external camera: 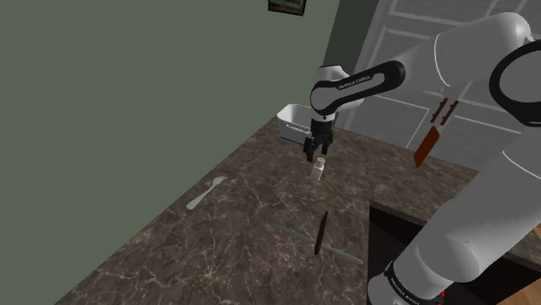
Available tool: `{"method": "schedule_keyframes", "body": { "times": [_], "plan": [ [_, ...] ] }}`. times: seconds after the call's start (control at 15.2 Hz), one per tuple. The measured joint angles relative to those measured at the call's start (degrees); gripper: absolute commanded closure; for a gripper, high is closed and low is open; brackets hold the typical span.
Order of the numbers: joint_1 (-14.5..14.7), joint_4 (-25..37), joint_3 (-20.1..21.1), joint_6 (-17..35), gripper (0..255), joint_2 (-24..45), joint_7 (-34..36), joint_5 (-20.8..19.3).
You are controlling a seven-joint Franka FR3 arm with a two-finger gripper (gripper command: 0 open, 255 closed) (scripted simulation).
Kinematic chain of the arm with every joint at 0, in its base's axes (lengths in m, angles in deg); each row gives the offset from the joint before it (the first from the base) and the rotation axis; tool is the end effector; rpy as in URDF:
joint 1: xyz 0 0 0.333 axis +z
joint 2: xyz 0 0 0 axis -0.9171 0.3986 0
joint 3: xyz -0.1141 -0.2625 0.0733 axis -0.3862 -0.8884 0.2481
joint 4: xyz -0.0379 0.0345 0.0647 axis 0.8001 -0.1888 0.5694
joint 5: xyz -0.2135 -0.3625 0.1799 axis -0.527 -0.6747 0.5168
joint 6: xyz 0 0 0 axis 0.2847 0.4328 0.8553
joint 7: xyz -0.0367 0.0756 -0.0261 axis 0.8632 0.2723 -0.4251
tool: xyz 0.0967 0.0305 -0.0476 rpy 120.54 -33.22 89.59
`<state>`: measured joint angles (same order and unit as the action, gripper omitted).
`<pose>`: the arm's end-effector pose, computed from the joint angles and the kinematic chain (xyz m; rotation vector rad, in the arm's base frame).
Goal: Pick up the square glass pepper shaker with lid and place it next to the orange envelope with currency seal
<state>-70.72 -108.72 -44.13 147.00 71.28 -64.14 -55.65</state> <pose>0.5279 -0.1205 0.3125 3.0961 -0.0521 -0.2745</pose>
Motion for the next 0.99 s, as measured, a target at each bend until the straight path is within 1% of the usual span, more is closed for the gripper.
{"method": "schedule_keyframes", "body": {
  "times": [0.13, 0.53, 0.99],
  "plan": [
    [-0.04, 1.00, -0.07, 1.14, 0, 2.27, -0.27, -0.29],
    [-0.17, -1.69, -0.21, 6.25, 0, 4.75, -0.24, -0.43],
    [-0.24, -2.00, -0.28, 7.06, 0, 5.19, -0.33, -0.43]
  ]
}}
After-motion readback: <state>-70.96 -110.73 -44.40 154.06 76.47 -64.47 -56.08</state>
